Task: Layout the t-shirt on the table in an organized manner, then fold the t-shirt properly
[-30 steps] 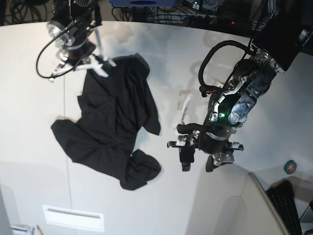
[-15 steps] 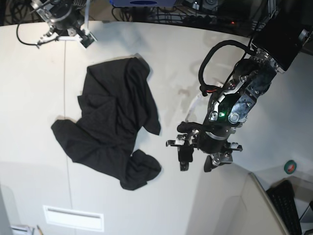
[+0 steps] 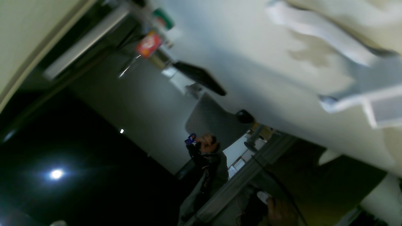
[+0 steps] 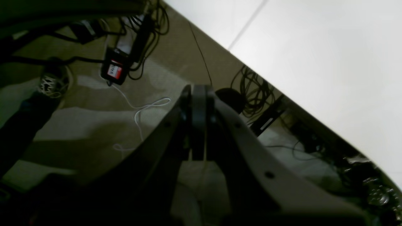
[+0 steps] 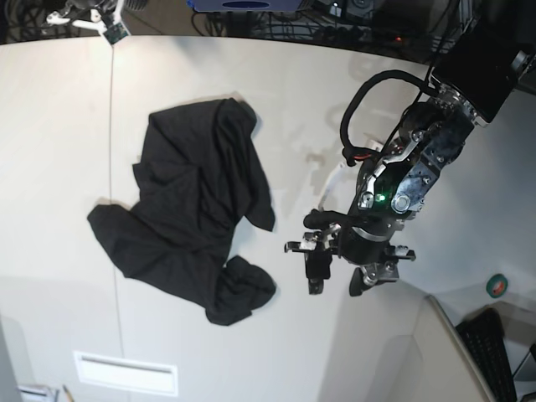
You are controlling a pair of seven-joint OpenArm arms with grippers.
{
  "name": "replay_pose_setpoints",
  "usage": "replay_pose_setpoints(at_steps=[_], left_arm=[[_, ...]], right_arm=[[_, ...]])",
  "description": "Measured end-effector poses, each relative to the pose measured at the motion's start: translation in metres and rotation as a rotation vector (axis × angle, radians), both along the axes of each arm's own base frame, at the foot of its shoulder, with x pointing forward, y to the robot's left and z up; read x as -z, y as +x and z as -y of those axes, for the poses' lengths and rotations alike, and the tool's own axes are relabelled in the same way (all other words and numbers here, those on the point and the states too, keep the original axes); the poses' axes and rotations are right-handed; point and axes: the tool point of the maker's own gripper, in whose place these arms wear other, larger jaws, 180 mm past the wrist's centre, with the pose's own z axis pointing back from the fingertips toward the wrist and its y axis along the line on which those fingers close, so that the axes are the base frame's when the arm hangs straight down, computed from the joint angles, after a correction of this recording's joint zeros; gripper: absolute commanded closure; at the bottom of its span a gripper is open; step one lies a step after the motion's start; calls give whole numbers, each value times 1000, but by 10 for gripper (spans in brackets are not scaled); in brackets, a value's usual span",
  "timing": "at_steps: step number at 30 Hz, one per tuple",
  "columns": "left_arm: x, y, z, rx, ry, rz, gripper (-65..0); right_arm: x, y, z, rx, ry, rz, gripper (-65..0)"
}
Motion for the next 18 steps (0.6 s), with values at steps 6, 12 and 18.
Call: replay_pose_setpoints(at_steps=[6, 12, 18], left_arm=[[0, 0, 0, 0, 0, 0, -351], [0, 0, 0, 0, 0, 0, -351], [0, 0, 0, 0, 1, 0, -351]], right_arm=[[28, -39, 8, 84, 49, -67, 0], [58, -88, 0, 161, 127, -162, 0], [89, -96, -10, 263, 161, -188, 0]])
